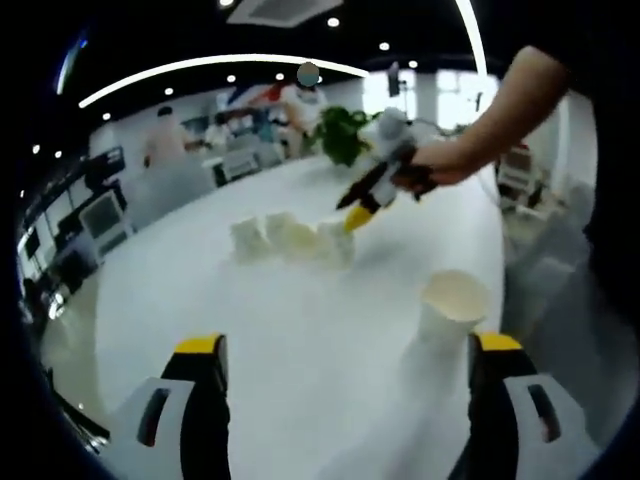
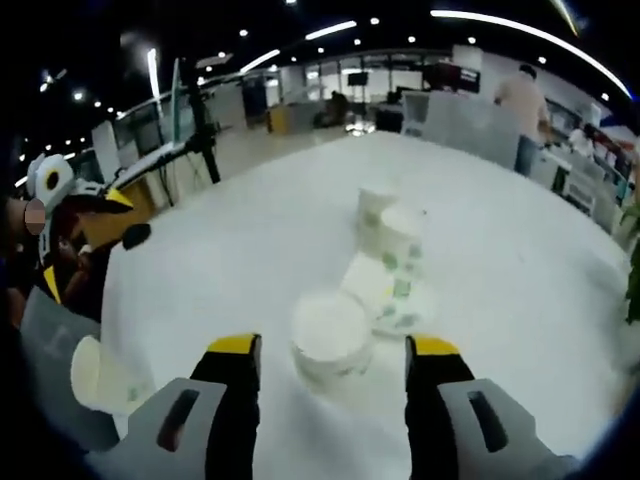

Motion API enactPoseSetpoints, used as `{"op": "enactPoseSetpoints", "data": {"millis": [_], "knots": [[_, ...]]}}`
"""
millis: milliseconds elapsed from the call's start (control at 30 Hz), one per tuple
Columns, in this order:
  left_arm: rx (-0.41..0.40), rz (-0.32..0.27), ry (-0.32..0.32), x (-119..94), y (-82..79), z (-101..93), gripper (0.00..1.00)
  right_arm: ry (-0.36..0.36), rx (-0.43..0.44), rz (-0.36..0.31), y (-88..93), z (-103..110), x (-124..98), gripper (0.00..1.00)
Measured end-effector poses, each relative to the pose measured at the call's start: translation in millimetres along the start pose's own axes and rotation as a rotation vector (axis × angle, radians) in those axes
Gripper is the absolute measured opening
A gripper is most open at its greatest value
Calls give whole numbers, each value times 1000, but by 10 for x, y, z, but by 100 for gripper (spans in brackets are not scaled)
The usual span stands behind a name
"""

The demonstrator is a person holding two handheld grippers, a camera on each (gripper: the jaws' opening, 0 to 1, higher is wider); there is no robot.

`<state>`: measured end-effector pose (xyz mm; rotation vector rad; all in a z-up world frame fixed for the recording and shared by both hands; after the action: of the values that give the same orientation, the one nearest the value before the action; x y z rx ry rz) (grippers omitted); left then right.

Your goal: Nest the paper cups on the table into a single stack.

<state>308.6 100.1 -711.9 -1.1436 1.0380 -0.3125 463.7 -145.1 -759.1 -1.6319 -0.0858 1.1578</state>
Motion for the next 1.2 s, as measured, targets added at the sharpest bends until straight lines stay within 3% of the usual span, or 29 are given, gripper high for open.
{"op": "enactPoseSetpoints", "data": {"millis": [67, 333, 533, 767, 1000, 1200], "knots": [[-20, -24, -12, 2, -36, 31, 99, -4, -20, 5, -14, 11, 52, 54], [-28, -19, -13, 27, -28, 3, 99, -2, -50, 0, -74, 9, 163, 46], [-25, -5, -6, 18, 53, -43, 99, -7, -91, 47, -26, 4, 224, 41], [-46, 9, -13, 6, 110, -29, 99, -17, -83, 50, -20, 26, 215, 36], [-47, -13, -28, -7, 72, -2, 99, -6, -95, 70, -10, 14, 203, 35], [-46, -13, -29, -4, 46, -10, 99, -10, -89, 48, -72, 15, 123, 35]]}}
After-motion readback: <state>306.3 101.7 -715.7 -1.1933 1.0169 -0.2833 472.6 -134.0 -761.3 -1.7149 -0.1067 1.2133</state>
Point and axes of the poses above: the point that each gripper's makers call its tool centre point, and the gripper's own axes: x roughly forward along the fingers, z roughly to its left, y roughly out of its underside, the point moved 4 cm from there along -x, roughly backward along the fingers
